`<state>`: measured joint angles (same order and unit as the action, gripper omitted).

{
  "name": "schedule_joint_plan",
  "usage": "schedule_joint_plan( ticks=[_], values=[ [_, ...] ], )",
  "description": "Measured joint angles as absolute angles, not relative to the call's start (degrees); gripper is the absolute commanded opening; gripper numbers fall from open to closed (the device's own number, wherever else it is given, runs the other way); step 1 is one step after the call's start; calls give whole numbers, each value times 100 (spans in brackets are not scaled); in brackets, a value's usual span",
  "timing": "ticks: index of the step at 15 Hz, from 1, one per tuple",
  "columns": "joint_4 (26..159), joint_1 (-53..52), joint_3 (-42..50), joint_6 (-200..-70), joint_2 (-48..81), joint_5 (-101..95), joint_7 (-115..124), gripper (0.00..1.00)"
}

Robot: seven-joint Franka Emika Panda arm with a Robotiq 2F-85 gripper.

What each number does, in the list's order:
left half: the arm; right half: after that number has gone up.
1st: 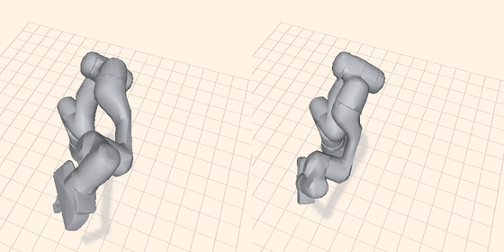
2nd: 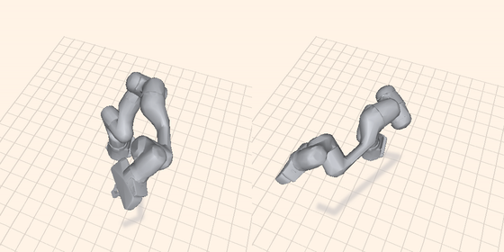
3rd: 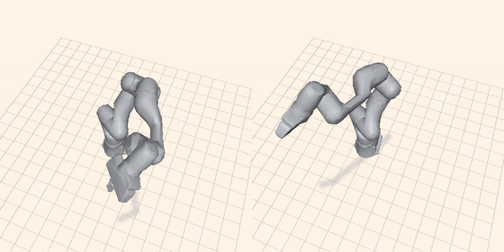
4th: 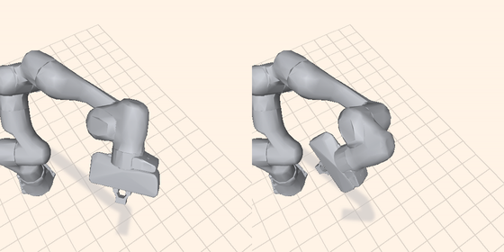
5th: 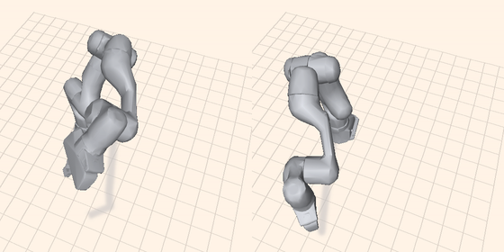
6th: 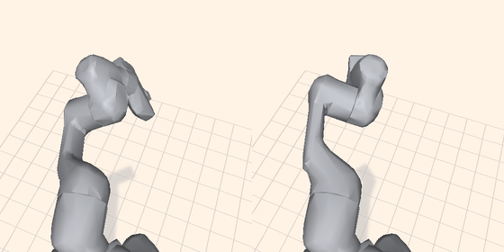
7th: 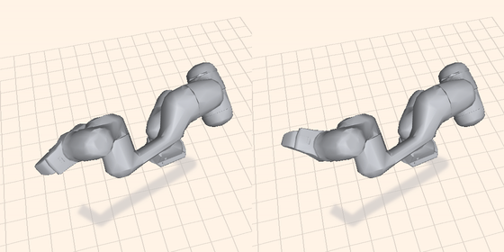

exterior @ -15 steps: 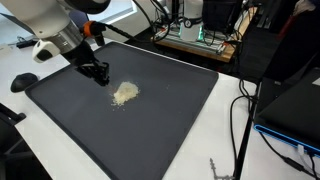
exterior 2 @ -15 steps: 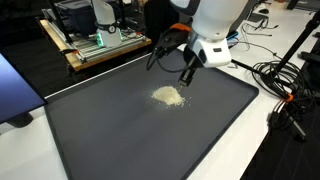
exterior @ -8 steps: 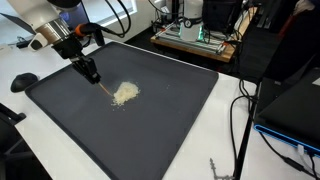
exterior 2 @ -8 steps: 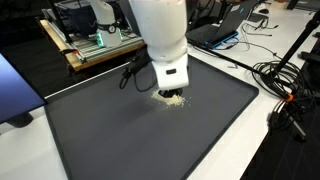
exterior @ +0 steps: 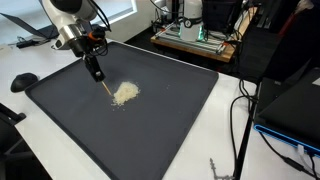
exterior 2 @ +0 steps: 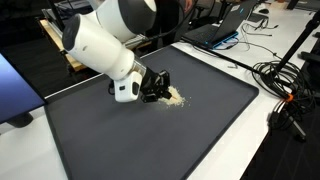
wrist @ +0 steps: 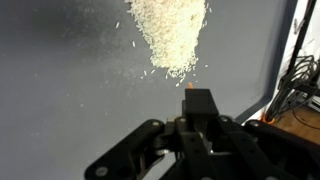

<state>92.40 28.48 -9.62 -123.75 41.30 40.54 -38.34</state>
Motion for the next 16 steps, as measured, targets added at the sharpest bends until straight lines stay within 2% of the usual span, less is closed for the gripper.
schedule_joint_plan(
  ticks=[8, 16],
  values=[
    [11332, 3017, -467, -12668, 3262, 7300, -5761, 4],
    [13014, 2007, 606, -13120, 2326, 9571, -6513, 4]
  ],
)
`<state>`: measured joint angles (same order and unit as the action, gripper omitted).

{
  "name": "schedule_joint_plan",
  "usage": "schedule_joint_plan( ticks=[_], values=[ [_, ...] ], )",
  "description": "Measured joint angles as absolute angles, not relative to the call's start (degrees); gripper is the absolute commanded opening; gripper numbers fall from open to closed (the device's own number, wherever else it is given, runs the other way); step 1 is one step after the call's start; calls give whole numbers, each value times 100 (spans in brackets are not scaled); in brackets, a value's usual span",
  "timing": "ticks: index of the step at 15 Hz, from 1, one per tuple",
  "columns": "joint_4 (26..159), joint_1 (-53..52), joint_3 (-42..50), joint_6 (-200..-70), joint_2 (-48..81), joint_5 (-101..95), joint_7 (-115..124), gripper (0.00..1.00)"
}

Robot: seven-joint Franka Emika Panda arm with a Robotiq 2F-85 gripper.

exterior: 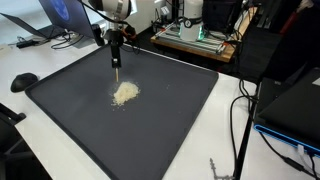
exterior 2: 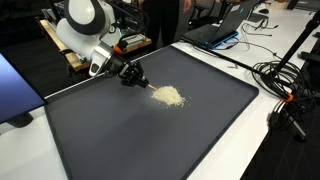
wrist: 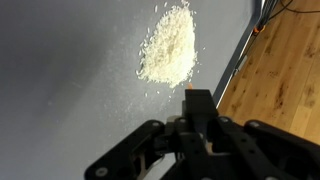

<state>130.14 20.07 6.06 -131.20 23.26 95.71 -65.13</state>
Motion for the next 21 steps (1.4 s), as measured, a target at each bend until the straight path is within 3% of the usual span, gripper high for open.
schedule_joint_plan(
  ticks=[13, 21],
  values=[
    [14186, 483, 727, -15957, 618, 10563, -6299, 4],
    [14258, 64, 290, -17154, 131, 9527, -5730, 4]
  ],
)
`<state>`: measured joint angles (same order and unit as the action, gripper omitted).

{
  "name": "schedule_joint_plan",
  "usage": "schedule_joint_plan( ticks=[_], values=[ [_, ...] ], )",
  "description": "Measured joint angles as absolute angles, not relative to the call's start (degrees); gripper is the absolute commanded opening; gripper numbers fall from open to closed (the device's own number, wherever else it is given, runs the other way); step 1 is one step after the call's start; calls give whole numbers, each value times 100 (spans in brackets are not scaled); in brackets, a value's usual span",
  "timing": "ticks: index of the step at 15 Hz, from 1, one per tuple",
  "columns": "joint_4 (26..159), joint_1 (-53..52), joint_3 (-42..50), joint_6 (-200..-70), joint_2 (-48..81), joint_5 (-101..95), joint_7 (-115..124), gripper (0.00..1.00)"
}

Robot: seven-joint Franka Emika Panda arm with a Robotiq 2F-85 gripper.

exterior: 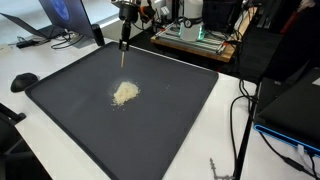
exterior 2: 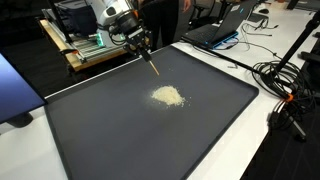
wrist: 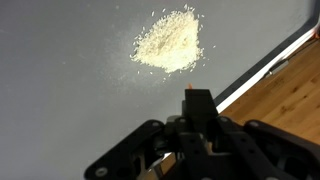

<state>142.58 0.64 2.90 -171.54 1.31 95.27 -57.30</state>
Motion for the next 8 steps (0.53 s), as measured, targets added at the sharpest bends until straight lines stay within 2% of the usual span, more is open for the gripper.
schedule_joint_plan(
  ticks=[8],
  values=[
    [14643, 49, 203, -17160, 240, 5796, -4174, 4]
  ],
)
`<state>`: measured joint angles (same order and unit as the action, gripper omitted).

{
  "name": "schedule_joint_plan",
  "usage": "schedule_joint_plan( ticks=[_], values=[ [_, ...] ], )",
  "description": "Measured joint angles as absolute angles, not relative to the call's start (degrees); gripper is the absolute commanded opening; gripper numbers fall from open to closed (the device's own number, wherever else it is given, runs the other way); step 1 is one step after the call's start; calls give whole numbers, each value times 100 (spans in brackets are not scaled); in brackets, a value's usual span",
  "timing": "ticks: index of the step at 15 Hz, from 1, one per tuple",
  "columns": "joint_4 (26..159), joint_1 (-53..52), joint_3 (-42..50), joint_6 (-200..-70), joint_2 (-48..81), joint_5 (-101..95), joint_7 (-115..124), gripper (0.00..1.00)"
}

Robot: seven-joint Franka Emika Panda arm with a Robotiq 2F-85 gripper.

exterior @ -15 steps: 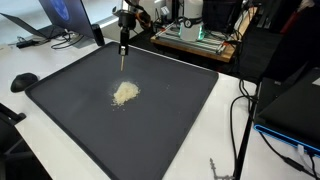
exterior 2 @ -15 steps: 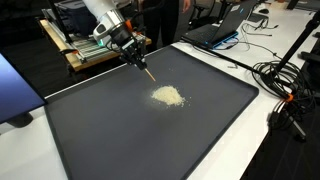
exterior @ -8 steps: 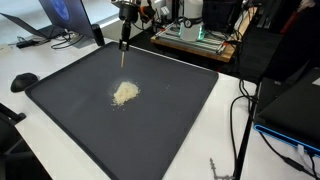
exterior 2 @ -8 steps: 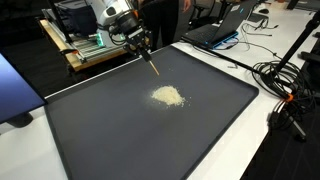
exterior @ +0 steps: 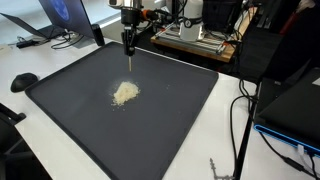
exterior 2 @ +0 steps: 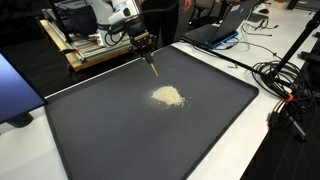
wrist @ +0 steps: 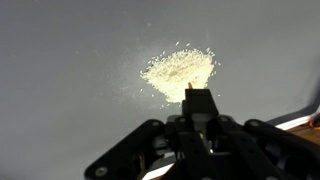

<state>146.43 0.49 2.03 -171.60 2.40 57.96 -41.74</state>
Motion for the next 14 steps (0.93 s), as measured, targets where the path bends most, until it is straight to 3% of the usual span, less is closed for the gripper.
schedule_joint_plan(
  ticks=[4, 11, 14],
  values=[
    [14719, 21, 356, -17158, 415, 3917, -3596, 4],
    [14271, -697, 1684, -16541, 400, 568, -2171, 4],
    [13814, -485, 1371, -15793, 220, -536, -1518, 4]
  ],
)
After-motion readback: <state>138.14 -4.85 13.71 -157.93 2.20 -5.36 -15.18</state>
